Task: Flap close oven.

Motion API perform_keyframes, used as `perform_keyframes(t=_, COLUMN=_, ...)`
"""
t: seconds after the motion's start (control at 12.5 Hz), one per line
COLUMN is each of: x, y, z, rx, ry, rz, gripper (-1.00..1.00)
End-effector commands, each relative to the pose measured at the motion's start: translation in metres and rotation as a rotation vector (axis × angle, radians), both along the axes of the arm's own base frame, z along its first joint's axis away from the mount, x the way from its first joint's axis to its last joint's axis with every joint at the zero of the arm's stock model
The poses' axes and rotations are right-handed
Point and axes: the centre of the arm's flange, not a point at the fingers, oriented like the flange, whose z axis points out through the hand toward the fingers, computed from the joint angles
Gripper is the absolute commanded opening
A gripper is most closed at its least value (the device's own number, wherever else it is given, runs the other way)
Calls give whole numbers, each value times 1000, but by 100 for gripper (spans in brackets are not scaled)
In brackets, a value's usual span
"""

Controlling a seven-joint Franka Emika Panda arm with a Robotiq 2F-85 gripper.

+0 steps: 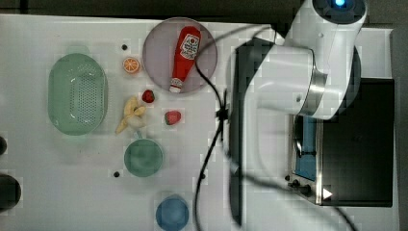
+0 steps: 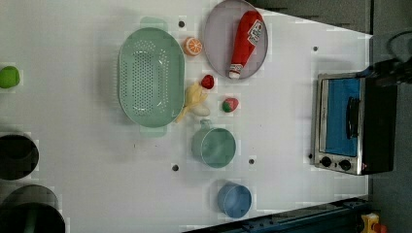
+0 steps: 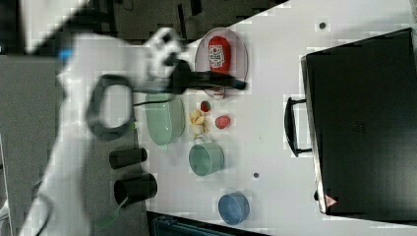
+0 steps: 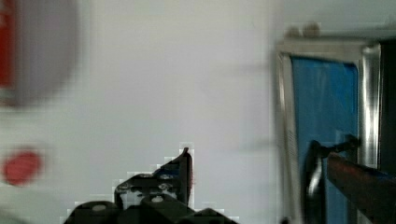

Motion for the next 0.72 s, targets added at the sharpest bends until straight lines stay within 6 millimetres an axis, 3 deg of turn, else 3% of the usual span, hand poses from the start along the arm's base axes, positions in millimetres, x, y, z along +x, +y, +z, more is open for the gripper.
perform_keyframes(t=0.08, x=-10, y=65, z=111, rx=21, ry=-158, rz=-216, gripper=100)
perform_keyframes(t=0.4, x=-39, y=86, z=134, rx=14, ry=-71, rz=-520, gripper=100)
perform_keyframes(t=0.72, x=-43, y=87, z=141, rx=19, ry=-84, rz=-645, gripper=100)
